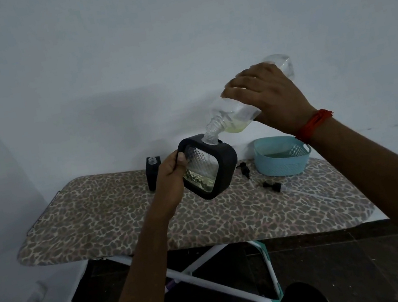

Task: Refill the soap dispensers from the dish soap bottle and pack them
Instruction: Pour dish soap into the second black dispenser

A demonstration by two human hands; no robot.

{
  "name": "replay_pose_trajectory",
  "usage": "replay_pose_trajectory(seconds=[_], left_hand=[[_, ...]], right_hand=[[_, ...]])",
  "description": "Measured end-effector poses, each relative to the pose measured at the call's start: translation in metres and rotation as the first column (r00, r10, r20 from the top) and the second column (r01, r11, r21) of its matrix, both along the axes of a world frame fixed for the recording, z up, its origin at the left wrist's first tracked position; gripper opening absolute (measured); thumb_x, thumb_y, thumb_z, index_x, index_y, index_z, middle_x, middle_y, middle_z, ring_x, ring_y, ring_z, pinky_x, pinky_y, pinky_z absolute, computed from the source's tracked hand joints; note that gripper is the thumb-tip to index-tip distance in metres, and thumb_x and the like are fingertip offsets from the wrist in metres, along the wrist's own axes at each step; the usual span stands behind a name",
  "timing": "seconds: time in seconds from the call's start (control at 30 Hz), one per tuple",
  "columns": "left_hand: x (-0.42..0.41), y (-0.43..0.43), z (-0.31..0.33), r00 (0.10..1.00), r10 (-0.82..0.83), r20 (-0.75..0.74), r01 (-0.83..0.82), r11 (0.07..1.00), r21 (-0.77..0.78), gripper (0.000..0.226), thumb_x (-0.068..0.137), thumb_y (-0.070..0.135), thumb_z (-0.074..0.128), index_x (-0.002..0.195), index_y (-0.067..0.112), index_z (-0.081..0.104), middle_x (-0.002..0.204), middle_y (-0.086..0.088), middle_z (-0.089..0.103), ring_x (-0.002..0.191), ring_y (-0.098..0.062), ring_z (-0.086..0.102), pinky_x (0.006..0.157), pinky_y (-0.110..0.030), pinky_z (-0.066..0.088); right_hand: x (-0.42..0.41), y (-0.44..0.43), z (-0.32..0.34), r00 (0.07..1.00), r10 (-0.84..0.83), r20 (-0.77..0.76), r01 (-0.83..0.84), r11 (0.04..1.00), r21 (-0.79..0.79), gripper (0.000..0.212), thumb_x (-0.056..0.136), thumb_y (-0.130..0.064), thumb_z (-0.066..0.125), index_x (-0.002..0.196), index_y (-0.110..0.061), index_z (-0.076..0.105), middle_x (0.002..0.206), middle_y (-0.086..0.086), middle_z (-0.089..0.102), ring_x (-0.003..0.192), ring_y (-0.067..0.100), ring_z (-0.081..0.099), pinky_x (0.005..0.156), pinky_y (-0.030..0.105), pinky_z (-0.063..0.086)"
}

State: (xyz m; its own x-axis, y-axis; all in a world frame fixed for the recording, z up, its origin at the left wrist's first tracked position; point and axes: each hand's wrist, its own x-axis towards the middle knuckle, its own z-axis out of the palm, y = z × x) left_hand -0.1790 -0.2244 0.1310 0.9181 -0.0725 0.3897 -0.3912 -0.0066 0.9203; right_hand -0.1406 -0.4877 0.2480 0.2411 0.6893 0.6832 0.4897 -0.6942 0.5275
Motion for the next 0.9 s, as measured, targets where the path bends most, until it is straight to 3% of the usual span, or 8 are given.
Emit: replay_pose_trajectory(seconds=[0.27, 0.6, 0.7, 0.9], left_hand=[[-0.003, -0.002, 0.001, 1.000, -0.011, -0.003, 0.010, 1.000, -0.006, 0.030, 0.106, 0.016, 0.033, 0.115, 0.008, 0.060, 0.100, 0.006, 0.066, 0.089, 0.007, 0.064, 0.080, -0.012, 0.048], [-0.007, -0.003, 0.001, 1.000, -0.006, -0.029, 0.005, 1.000, -0.020, 0.028, 0.106, 0.016, 0.034, 0.113, 0.019, 0.061, 0.104, 0.013, 0.065, 0.091, 0.013, 0.062, 0.080, -0.007, 0.046], [-0.006, -0.003, -0.001, 0.999, 0.002, -0.044, -0.003, 1.000, -0.029, 0.027, 0.106, 0.019, 0.036, 0.110, 0.025, 0.062, 0.103, 0.013, 0.067, 0.095, 0.007, 0.063, 0.087, -0.015, 0.049], [-0.003, -0.003, -0.008, 0.998, 0.022, -0.063, -0.024, 0.999, -0.024, 0.034, 0.106, 0.022, 0.036, 0.125, 0.008, 0.061, 0.116, -0.001, 0.067, 0.114, -0.016, 0.061, 0.102, -0.033, 0.047]], right_hand=[[-0.001, -0.002, 0.000, 1.000, -0.007, 0.017, 0.007, 1.000, -0.015, 0.038, 0.093, -0.014, 0.068, 0.130, -0.018, 0.063, 0.129, 0.003, 0.065, 0.118, 0.029, 0.059, 0.101, 0.045, 0.038], [-0.002, -0.002, 0.001, 0.999, -0.020, 0.034, 0.022, 0.998, -0.054, 0.042, 0.091, -0.012, 0.069, 0.133, -0.018, 0.061, 0.130, 0.003, 0.064, 0.118, 0.030, 0.058, 0.103, 0.046, 0.037], [-0.001, -0.001, 0.002, 0.999, -0.021, 0.039, 0.024, 0.997, -0.074, 0.043, 0.092, -0.011, 0.068, 0.133, -0.019, 0.061, 0.130, 0.003, 0.064, 0.118, 0.030, 0.058, 0.103, 0.046, 0.037], [-0.002, -0.001, 0.003, 0.999, 0.000, 0.036, 0.003, 0.996, -0.093, 0.035, 0.098, -0.014, 0.060, 0.133, -0.018, 0.061, 0.129, 0.005, 0.065, 0.116, 0.031, 0.059, 0.104, 0.047, 0.037]])
